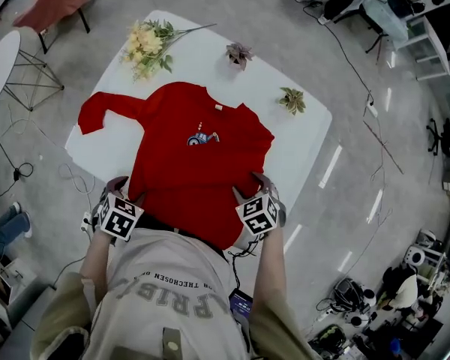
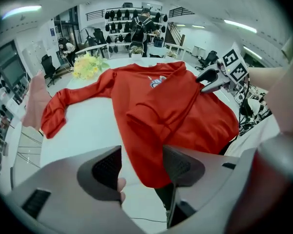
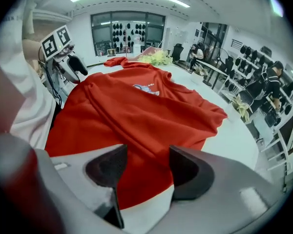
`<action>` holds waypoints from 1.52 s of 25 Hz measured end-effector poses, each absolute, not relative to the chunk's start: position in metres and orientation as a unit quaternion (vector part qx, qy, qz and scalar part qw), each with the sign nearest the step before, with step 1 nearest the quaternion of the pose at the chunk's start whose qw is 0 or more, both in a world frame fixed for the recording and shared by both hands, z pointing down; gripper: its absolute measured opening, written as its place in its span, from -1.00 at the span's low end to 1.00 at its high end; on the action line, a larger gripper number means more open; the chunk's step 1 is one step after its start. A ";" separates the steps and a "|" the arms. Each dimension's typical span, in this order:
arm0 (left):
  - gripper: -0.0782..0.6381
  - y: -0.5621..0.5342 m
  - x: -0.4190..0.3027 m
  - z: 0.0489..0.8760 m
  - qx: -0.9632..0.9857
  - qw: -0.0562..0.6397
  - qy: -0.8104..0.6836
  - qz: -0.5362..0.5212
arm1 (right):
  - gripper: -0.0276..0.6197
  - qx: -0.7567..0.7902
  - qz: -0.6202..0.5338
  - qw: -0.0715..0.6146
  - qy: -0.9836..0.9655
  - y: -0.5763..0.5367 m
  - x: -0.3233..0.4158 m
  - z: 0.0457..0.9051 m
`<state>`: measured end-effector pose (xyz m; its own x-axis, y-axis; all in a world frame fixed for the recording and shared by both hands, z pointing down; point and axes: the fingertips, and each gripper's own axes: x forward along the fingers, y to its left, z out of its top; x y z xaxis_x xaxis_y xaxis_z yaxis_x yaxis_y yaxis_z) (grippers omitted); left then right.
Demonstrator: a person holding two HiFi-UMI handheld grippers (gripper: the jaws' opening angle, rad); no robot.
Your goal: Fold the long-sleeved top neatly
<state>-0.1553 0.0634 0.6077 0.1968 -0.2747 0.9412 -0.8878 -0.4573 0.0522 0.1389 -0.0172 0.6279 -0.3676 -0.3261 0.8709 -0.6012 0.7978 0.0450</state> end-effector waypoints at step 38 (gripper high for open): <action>-0.02 0.028 -0.048 0.622 0.752 0.233 -0.341 0.513 | -0.11 0.244 0.197 0.430 -0.847 -0.076 0.177 0.605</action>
